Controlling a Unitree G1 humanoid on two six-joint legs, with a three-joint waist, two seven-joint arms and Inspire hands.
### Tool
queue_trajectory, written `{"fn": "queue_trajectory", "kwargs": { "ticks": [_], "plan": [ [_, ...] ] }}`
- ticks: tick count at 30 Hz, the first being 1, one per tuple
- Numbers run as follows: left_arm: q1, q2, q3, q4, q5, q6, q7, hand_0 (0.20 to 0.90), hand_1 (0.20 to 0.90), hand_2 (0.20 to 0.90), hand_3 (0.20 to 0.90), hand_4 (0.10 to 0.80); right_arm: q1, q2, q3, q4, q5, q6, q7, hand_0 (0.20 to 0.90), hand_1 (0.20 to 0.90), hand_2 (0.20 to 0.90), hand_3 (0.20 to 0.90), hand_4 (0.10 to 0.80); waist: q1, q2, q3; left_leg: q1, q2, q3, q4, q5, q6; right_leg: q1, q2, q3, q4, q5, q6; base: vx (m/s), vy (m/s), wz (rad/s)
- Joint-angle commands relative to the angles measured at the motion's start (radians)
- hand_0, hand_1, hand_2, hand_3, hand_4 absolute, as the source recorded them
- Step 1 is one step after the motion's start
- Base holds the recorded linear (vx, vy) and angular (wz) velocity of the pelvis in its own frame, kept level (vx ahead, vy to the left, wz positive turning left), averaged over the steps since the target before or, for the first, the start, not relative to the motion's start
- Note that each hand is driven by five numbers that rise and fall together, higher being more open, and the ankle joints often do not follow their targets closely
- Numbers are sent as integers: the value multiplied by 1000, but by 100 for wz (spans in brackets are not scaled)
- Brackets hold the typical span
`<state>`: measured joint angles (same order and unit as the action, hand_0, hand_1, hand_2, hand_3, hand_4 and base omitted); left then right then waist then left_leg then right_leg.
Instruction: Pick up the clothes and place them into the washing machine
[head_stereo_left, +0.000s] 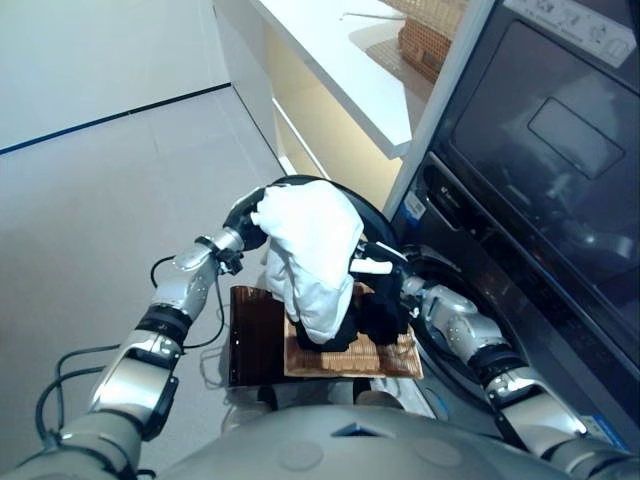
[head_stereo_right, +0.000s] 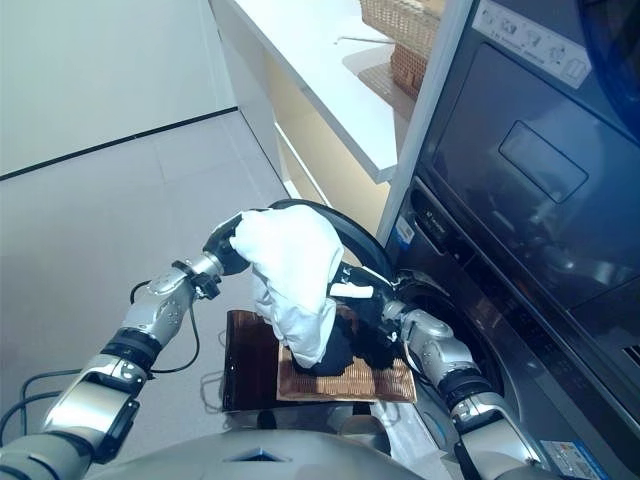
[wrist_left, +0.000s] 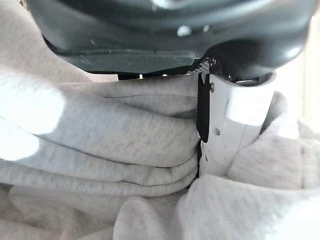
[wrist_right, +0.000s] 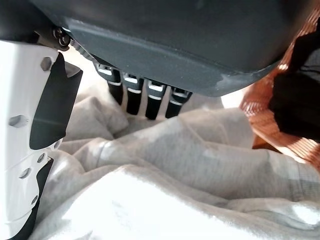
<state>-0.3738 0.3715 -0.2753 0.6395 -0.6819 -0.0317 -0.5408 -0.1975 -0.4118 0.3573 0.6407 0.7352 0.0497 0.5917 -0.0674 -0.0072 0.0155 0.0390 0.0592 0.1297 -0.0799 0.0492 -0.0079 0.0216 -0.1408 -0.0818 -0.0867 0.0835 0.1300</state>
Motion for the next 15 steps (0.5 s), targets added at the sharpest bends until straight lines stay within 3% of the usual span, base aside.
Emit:
{"fn": "queue_trajectory", "kwargs": {
  "ticks": [1, 15],
  "plan": [
    [-204, 19, 94, 49, -62, -149, -18, 200, 200, 200, 200, 300, -76, 12, -30, -88, 46, -56, 50, 900, 900, 900, 900, 800, 27, -36, -77, 10, 36, -35, -7, -37, -81, -42, -26, -36, 11, 6, 29, 0, 0, 0],
    [-237, -8, 81, 16, -75, -176, 17, 200, 200, 200, 200, 300, -90, 33, 10, -109, 59, -53, 53, 900, 900, 900, 900, 800, 28, -38, -78, 8, 36, -39, -7, -37, -81, -42, -25, -41, 11, 4, 28, 0, 0, 0]
  ]
}}
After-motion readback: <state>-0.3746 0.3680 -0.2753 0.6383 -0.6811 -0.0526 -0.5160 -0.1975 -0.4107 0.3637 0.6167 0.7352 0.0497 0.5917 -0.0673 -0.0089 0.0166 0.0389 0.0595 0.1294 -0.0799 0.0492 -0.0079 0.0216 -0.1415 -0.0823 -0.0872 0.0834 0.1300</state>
